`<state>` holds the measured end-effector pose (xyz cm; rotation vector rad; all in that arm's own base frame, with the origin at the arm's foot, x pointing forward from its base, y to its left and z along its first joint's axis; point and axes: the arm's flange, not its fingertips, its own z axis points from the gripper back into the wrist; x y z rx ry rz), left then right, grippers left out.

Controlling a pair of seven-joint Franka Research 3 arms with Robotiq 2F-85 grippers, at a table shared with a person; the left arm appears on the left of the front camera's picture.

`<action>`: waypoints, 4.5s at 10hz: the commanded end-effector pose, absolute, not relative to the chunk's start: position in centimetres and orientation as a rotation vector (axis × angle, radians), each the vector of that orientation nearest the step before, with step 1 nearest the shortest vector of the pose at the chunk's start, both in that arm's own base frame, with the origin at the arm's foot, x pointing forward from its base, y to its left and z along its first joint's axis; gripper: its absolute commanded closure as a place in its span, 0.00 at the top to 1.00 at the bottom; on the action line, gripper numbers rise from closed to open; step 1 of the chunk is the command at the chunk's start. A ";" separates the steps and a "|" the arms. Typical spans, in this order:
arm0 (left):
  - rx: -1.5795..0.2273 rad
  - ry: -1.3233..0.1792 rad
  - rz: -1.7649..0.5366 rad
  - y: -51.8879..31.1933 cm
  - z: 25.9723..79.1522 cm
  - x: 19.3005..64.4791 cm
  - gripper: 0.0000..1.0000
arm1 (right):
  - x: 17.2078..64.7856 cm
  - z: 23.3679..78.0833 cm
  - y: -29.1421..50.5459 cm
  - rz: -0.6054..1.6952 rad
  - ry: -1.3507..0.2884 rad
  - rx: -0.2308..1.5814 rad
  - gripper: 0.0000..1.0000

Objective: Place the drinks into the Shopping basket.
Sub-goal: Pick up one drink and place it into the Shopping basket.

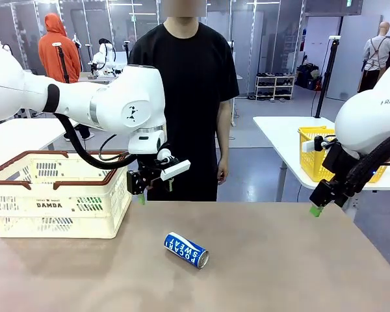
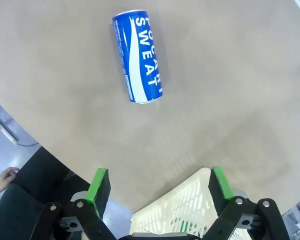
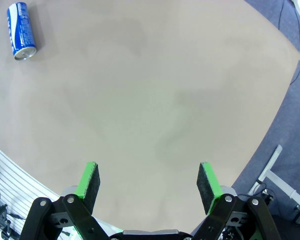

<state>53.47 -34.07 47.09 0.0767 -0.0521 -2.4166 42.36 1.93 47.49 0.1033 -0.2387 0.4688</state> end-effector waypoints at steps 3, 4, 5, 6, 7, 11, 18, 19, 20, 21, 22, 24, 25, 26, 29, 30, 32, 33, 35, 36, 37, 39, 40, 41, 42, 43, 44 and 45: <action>0.044 -0.090 -2.485 -34.7 47.2 53.5 1.00 | 42.4 47.6 1.8 0.480 -0.235 0.103 0.97; 0.043 -0.072 -2.453 -36.1 46.6 53.2 1.00 | 42.4 47.6 1.8 0.480 -0.235 0.103 0.97; 0.038 -0.061 -2.452 -37.2 45.9 52.4 1.00 | 42.4 47.6 1.8 0.480 -0.235 0.103 0.97; 0.037 -0.038 -2.428 -38.2 44.9 51.6 1.00 | 42.4 47.6 1.8 0.480 -0.235 0.103 0.97; 0.030 -0.041 -2.421 -39.1 43.8 50.9 1.00 | 42.4 47.6 1.8 0.480 -0.235 0.103 0.97; 0.044 -0.070 -2.286 -42.0 38.4 49.8 1.00 | 42.4 47.6 1.8 0.480 -0.235 0.103 0.97; 0.029 -0.108 -2.208 -41.7 33.0 48.8 1.00 | 42.4 47.6 1.8 0.480 -0.235 0.103 0.97; 0.034 -0.105 -2.203 -41.8 32.5 49.0 1.00 | 42.4 47.6 1.8 0.480 -0.235 0.103 0.97; 0.029 -0.111 -2.204 -41.8 32.2 49.0 1.00 | 42.4 47.6 1.8 0.480 -0.235 0.103 0.97; 0.028 -0.108 -2.201 -41.8 31.8 49.2 1.00 | 42.4 47.6 1.8 0.480 -0.235 0.103 0.97; 0.020 -0.113 -2.199 -41.8 31.4 49.4 1.00 | 42.4 47.6 1.8 0.480 -0.235 0.103 0.97; 0.008 -0.106 -2.197 -41.9 30.8 49.7 1.00 | 42.4 47.6 1.8 0.480 -0.235 0.103 0.97; 0.015 -0.109 -2.192 -41.8 30.8 49.8 1.00 | 42.4 47.6 1.8 0.480 -0.235 0.103 0.97; 0.023 -0.107 -2.194 -41.6 30.9 49.7 1.00 | 42.4 47.6 1.8 0.480 -0.235 0.103 0.97; -0.001 -0.115 -2.206 -41.7 30.8 49.7 0.65 | 42.4 47.6 1.8 0.480 -0.235 0.103 0.97; -0.009 -0.107 -2.211 -41.9 30.8 49.7 0.63 | 42.4 47.6 1.8 0.480 -0.235 0.103 0.97; -0.023 -0.102 -2.216 -42.1 31.0 49.6 0.45 | 42.4 47.6 1.8 0.480 -0.235 0.103 0.97; -0.039 -0.115 -2.236 -42.3 31.4 49.4 0.27 | 42.4 47.6 1.8 0.480 -0.235 0.103 0.97; -0.061 -0.106 -2.265 -42.8 32.6 49.2 0.08 | 42.4 47.6 1.8 0.480 -0.235 0.103 0.97; -0.078 -0.107 -2.266 -42.7 33.4 49.2 0.11 | 42.4 47.6 1.8 0.480 -0.235 0.103 0.97; -0.070 -0.104 -2.290 -42.2 34.8 49.2 0.11 | 42.4 47.6 1.8 0.480 -0.235 0.103 0.97; -0.068 -0.066 -2.342 -41.3 40.3 49.5 0.11 | 42.4 47.6 1.8 0.480 -0.235 0.103 0.97; -0.054 -0.060 -2.377 -41.0 43.5 49.5 0.11 | 42.4 47.6 1.8 0.480 -0.235 0.103 0.97; -0.050 -0.042 -2.403 -40.8 47.0 49.1 0.11 | 42.4 47.6 1.8 0.480 -0.235 0.103 0.97; 0.010 -0.079 -2.425 -40.4 50.8 48.2 0.11 | 42.4 47.6 1.8 0.480 -0.235 0.103 0.97; 0.049 -0.100 -2.440 -39.7 54.6 47.6 0.11 | 42.4 47.6 1.8 0.480 -0.235 0.103 0.97; 0.068 -0.108 -2.429 -38.9 57.0 47.3 0.11 | 42.4 47.6 1.8 0.480 -0.235 0.103 0.97; 0.065 -0.119 -2.421 -38.3 58.4 47.3 0.11 | 42.4 47.6 1.8 0.480 -0.235 0.103 0.97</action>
